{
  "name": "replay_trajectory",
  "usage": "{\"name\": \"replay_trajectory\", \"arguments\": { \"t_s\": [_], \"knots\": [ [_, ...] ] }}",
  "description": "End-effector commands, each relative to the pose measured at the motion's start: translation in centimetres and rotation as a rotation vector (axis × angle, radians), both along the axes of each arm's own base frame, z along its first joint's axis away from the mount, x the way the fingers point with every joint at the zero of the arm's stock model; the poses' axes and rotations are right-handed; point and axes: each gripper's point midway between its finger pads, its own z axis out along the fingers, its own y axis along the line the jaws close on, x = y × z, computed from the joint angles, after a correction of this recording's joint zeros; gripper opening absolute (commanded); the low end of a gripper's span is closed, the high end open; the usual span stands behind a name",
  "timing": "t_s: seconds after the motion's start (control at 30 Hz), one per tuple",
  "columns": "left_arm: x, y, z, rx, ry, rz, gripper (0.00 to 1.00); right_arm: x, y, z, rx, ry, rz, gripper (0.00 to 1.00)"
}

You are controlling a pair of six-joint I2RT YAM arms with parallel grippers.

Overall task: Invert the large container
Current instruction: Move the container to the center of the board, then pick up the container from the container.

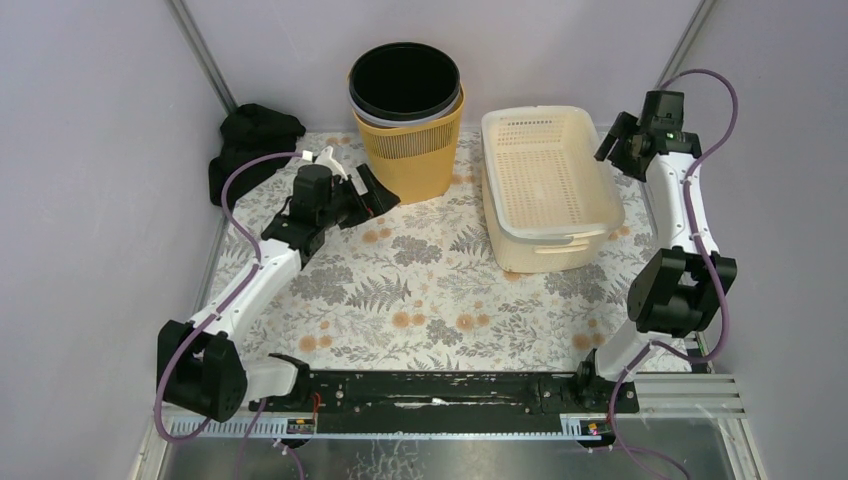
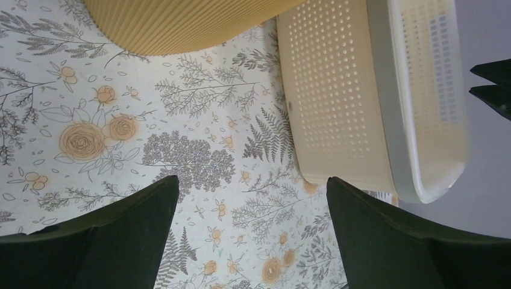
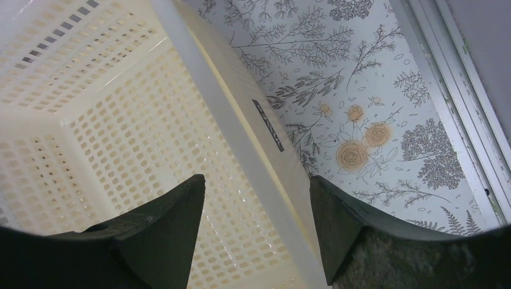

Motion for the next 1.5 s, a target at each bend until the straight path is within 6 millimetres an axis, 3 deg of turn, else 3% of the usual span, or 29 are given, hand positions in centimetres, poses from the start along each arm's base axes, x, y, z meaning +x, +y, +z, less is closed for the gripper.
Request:
{"name": "replay_trajectory", "arguments": {
  "t_s": [0.0, 0.43, 0.8, 0.97, 1.13, 1.3, 1.43, 1.47],
  "knots": [
    [-0.3, 0.1, -0.2, 0.040, 0.004, 0.000, 1.00, 0.8, -0.3, 0.3, -0.011, -0.025, 0.018, 0.71],
    [-0.6, -0.1, -1.1, 0.054, 0.023, 0.003, 1.00, 2.3, 0.6, -2.5, 0.058, -0.007, 0.058, 0.64],
    [-0.3, -0.2, -1.6, 0.060, 0.036, 0.009, 1.00, 3.7, 1.2, -3.4, 0.102, 0.004, 0.081, 0.18],
    [-0.2, -0.1, -1.5, 0.064, 0.034, 0.016, 1.00, 3.9, 1.6, -1.4, 0.118, -0.047, 0.088, 0.07],
    [-0.1, -0.2, -1.8, 0.064, 0.040, 0.014, 1.00, 3.6, 1.8, 1.1, 0.115, -0.103, 0.088, 0.06],
    [-0.1, -0.3, -1.7, 0.060, 0.035, 0.009, 1.00, 2.8, 2.0, 2.4, 0.127, -0.131, 0.083, 0.06],
    [-0.1, -0.5, -1.6, 0.062, 0.031, 0.004, 1.00, 2.6, 2.5, 3.3, 0.189, -0.189, 0.089, 0.00],
    [0.0, -0.4, -1.5, 0.062, 0.029, 0.005, 1.00, 2.4, 2.7, 4.9, 0.206, -0.233, 0.097, 0.00]
  ]
}}
